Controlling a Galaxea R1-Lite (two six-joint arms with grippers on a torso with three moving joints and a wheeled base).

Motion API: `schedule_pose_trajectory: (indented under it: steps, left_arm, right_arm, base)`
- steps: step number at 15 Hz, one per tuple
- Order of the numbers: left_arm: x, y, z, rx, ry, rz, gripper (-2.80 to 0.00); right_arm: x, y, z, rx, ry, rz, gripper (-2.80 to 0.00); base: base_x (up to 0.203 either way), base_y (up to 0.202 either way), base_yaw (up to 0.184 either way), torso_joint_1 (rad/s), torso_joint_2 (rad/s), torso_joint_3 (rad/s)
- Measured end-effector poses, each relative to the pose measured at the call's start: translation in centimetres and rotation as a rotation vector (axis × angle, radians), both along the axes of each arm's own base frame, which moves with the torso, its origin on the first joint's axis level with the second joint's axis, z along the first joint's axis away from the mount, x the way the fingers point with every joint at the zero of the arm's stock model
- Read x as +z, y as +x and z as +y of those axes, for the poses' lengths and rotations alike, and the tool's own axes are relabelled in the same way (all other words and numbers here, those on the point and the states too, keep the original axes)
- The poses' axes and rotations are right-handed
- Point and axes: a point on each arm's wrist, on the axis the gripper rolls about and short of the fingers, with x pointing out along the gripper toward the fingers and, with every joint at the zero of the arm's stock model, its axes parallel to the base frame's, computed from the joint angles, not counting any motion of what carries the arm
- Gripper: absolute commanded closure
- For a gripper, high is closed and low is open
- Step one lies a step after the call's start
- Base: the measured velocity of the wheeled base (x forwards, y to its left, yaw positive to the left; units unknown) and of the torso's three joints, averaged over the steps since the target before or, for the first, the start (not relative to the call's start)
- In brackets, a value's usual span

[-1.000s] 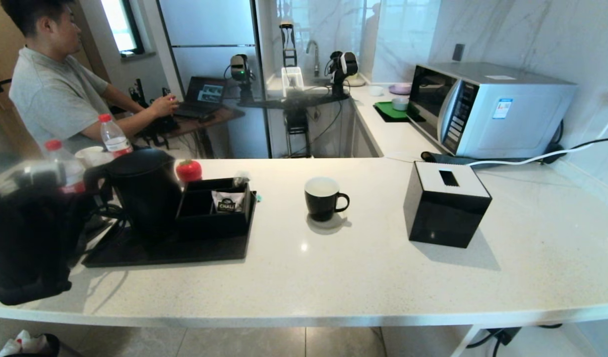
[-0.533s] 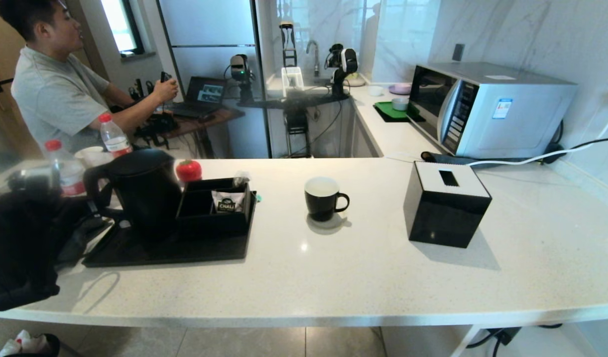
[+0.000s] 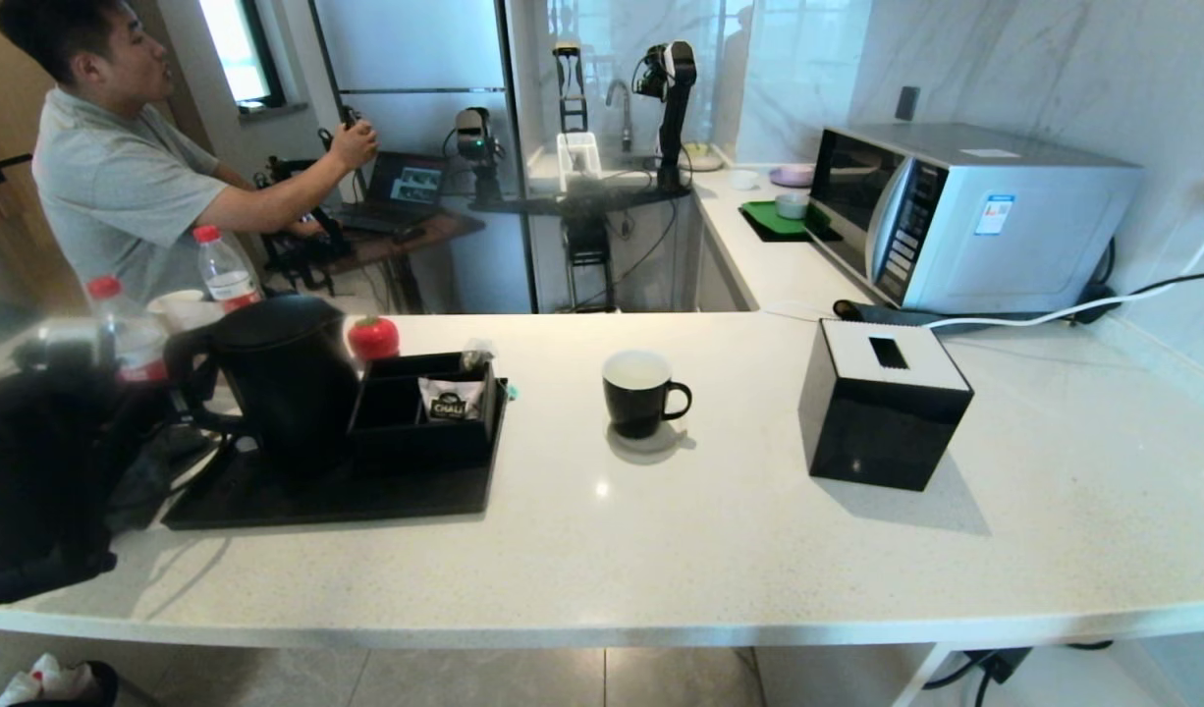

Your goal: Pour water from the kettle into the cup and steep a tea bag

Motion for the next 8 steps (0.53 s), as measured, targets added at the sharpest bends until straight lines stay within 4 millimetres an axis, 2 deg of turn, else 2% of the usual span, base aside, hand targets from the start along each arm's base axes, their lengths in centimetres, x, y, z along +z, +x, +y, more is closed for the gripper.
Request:
schedule_pose_trajectory:
  steps: [8]
  left_arm:
    - [0.4,1.4,0.5,-0.088,0.063,-0.033,-2.80]
  right_arm:
    - [0.0,0.0,0.0,0.000,0.000,0.000,0.00]
  base:
    - [0.000,0.000,0.000,0.000,0.00,0.000]
